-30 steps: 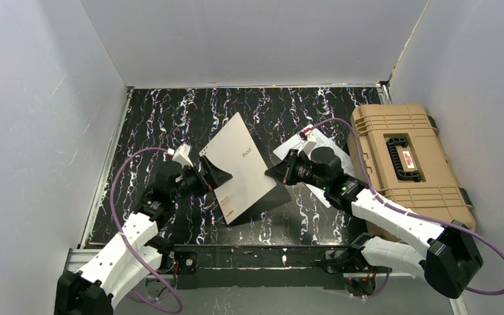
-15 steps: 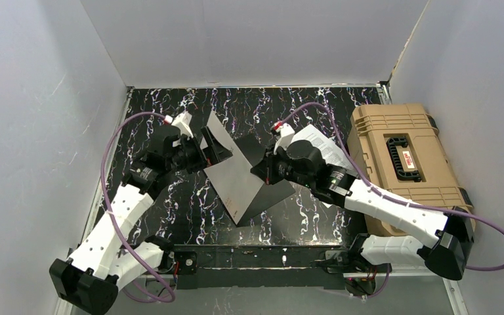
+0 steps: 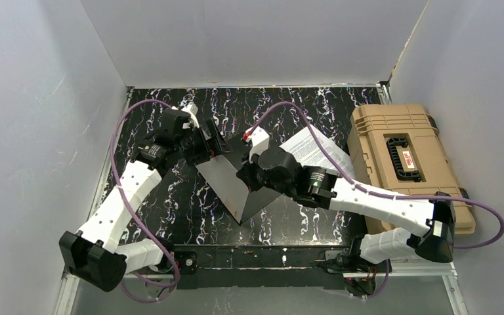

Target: Put the files into the folder

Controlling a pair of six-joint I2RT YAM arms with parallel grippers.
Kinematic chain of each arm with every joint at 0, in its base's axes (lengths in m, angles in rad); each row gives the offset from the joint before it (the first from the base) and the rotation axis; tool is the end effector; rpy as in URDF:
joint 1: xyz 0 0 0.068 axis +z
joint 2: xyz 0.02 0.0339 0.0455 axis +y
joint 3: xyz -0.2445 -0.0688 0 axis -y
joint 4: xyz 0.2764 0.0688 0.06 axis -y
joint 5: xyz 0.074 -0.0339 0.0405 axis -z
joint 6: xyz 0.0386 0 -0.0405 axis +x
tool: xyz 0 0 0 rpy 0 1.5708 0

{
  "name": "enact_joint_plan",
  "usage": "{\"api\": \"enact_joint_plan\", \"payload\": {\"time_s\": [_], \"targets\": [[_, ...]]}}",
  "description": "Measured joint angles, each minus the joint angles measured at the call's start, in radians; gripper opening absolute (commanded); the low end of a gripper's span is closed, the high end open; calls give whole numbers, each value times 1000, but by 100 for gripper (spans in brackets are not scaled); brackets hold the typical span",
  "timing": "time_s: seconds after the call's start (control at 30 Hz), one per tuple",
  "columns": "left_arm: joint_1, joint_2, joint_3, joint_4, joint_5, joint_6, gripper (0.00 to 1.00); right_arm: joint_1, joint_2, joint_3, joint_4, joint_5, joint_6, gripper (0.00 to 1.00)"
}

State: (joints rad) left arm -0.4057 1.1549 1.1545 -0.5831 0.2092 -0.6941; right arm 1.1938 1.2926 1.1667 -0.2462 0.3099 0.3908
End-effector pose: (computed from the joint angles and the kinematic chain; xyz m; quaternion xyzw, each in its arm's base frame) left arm 0.2641 -0.1222 0.3355 -0.0769 0.8738 -0.3247 0.3537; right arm 0.1353 0.3097 0.3331 -0.2387 0.7850 0.3073 0.4821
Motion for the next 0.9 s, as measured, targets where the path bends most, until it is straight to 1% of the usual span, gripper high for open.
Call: {"api": "enact_joint_plan", "payload": {"time_s": [0.13,0.3,0.47,0.6,0.63,0.67,0.7,0.77,0.83,0.9], "targets": [[3,37,33,-32,-11,19,71,61,28,27,-7,71,-25,1],[4,48,58,-64,-34,47,52,140,60,60,-26,192,-52,1],[5,48,61,-103,-53,71,34,215,132,124,-44,305,-77,1],[6,43,62,-114,-64,80,23,248,182,161,-44,353,-89,1],[7,41,63,-117,-68,83,20,253,193,169,-44,360,-92,6],[8,39,63,-119,-72,85,16,256,201,175,-44,364,-94,12],[8,37,63,-122,-77,87,10,259,208,182,-44,367,-96,21],[8,33,63,-130,-89,93,1,264,216,192,-43,367,-104,33],[10,35,63,-137,-97,96,0,269,217,201,-38,358,-113,43],[12,40,63,-134,-99,106,0,277,215,212,-43,358,-125,50]]}}
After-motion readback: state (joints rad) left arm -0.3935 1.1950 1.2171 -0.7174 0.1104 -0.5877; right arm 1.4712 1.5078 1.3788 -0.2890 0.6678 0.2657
